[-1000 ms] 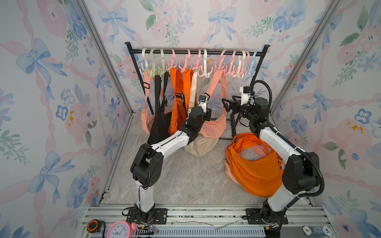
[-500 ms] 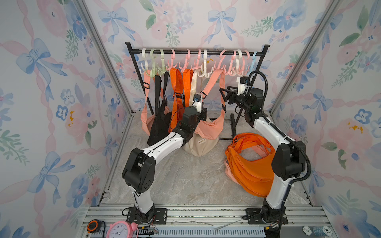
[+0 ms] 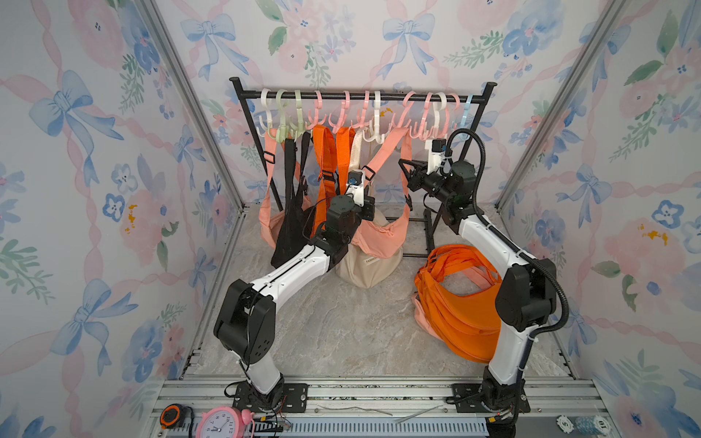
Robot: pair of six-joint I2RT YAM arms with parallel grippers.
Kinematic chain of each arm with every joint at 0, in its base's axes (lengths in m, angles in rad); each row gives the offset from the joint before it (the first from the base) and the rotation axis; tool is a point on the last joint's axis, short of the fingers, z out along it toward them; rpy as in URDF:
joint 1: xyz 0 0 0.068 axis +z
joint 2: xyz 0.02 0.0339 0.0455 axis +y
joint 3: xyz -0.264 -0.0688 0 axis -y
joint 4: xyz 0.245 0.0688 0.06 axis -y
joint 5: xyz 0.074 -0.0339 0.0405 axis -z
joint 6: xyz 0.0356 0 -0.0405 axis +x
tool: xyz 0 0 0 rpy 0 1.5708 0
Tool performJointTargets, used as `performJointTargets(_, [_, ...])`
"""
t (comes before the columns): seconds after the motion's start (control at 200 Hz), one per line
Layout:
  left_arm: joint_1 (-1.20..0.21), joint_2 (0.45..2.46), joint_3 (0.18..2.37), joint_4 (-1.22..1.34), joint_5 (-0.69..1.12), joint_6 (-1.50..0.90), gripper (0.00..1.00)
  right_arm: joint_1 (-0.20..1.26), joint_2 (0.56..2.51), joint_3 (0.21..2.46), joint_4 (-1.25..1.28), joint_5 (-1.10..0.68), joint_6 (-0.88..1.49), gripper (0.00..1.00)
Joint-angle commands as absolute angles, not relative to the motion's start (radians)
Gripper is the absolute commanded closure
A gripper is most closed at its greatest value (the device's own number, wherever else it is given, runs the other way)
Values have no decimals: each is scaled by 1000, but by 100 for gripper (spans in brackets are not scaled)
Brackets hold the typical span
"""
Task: Take the bag off the hook
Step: Pick up the bag from the hook.
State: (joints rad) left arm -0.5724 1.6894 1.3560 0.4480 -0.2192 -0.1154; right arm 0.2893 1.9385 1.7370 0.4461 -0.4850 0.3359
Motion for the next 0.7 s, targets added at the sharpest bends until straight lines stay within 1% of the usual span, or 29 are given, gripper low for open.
performJointTargets(0.0, [-565, 1648, 1337, 485, -196, -122, 100, 303, 1928, 1735, 494, -469, 357, 98])
performJointTargets(0.03, [-565, 1648, 1335, 486, -192, -125, 100, 306, 1922, 1725, 507, -468, 367, 100])
performJointTargets(0.26, [-563, 1649, 1340, 494, -171, -136, 100, 345, 1855, 1655, 523, -422, 338, 100])
performJointTargets(0.695, [-565, 1680, 1398, 496, -115, -163, 100, 372, 1766, 1631, 503, -377, 296, 100])
